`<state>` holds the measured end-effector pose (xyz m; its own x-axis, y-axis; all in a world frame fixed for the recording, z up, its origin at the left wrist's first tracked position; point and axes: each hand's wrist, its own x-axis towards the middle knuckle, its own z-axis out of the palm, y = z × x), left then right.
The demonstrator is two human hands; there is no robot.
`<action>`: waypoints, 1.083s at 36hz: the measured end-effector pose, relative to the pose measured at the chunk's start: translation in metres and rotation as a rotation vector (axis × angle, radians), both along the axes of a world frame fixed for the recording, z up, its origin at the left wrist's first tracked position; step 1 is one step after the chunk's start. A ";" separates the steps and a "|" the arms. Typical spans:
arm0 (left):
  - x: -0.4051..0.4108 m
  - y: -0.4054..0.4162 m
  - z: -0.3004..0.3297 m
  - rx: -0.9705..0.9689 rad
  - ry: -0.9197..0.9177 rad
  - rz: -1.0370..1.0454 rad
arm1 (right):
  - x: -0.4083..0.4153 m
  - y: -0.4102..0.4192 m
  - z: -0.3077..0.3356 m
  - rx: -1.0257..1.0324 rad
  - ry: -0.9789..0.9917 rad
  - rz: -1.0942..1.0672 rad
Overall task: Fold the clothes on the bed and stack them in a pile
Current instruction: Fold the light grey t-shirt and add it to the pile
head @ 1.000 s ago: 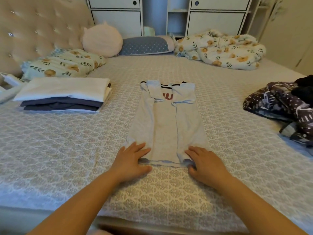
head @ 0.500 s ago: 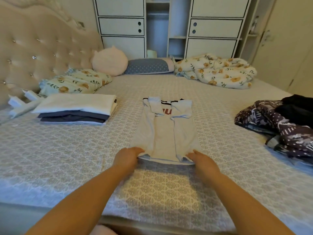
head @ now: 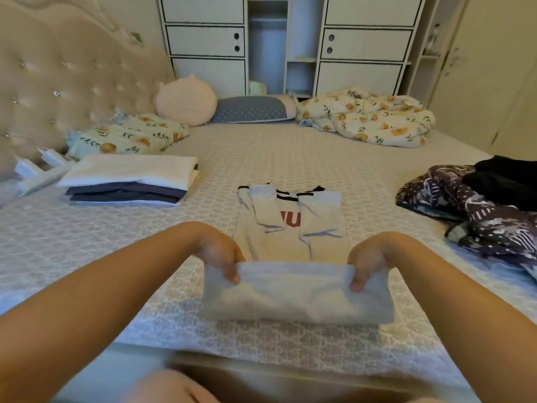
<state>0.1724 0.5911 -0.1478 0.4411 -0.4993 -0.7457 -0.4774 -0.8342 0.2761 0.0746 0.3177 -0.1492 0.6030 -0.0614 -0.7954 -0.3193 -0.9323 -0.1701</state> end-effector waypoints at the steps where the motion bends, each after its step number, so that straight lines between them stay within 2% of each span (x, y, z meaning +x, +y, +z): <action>1: 0.008 -0.003 0.002 0.009 -0.099 -0.023 | 0.005 -0.004 -0.003 0.012 -0.062 -0.098; 3: 0.021 -0.010 0.000 0.010 -0.316 -0.044 | 0.014 -0.010 -0.011 -0.021 -0.273 -0.221; 6: 0.038 -0.015 -0.021 -0.027 -0.593 0.039 | 0.020 -0.016 -0.027 -0.146 -0.730 -0.327; 8: 0.044 -0.011 -0.043 -0.130 -0.657 0.237 | 0.018 -0.018 -0.043 -0.027 -0.956 -0.552; 9: 0.046 -0.008 -0.056 -0.218 -0.644 0.366 | 0.014 -0.017 -0.050 0.051 -0.993 -0.680; 11: 0.045 -0.001 -0.078 -0.387 -0.575 0.611 | 0.005 -0.020 -0.067 0.150 -0.926 -0.842; 13: 0.042 0.006 -0.093 -0.486 -0.492 0.805 | -0.002 -0.023 -0.080 0.195 -0.820 -0.915; 15: 0.039 0.012 -0.102 -0.573 -0.413 0.941 | -0.006 -0.027 -0.085 0.274 -0.758 -1.011; 17: 0.032 0.018 -0.105 -0.665 -0.403 1.000 | -0.005 -0.031 -0.088 0.283 -0.718 -1.016; 19: 0.024 0.022 -0.108 -0.694 -0.451 0.947 | -0.005 -0.030 -0.088 0.232 -0.686 -0.939; 24: 0.006 0.025 -0.115 -0.588 -0.423 0.784 | -0.010 -0.025 -0.088 0.019 -0.601 -0.739; 28: 0.001 0.025 -0.114 -0.599 -0.546 0.737 | -0.015 -0.023 -0.086 -0.107 -0.495 -0.611; 30: -0.002 0.022 -0.112 -0.698 -0.597 0.761 | -0.016 -0.023 -0.086 -0.127 -0.575 -0.592; 34: -0.008 0.006 -0.108 -0.940 -0.594 0.876 | -0.021 -0.021 -0.091 -0.067 -0.951 -0.644; 36: -0.007 0.001 -0.111 -0.873 -0.538 0.897 | -0.023 -0.021 -0.098 -0.047 -1.005 -0.658; 39: -0.004 0.002 -0.119 -0.649 -0.458 0.849 | -0.029 -0.021 -0.109 -0.016 -0.931 -0.698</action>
<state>0.1687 0.5929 -0.2669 0.9794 -0.1435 -0.1419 0.0013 -0.6988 0.7154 0.0458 0.2966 -0.2582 0.7853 -0.6164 -0.0587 -0.5216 -0.6074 -0.5992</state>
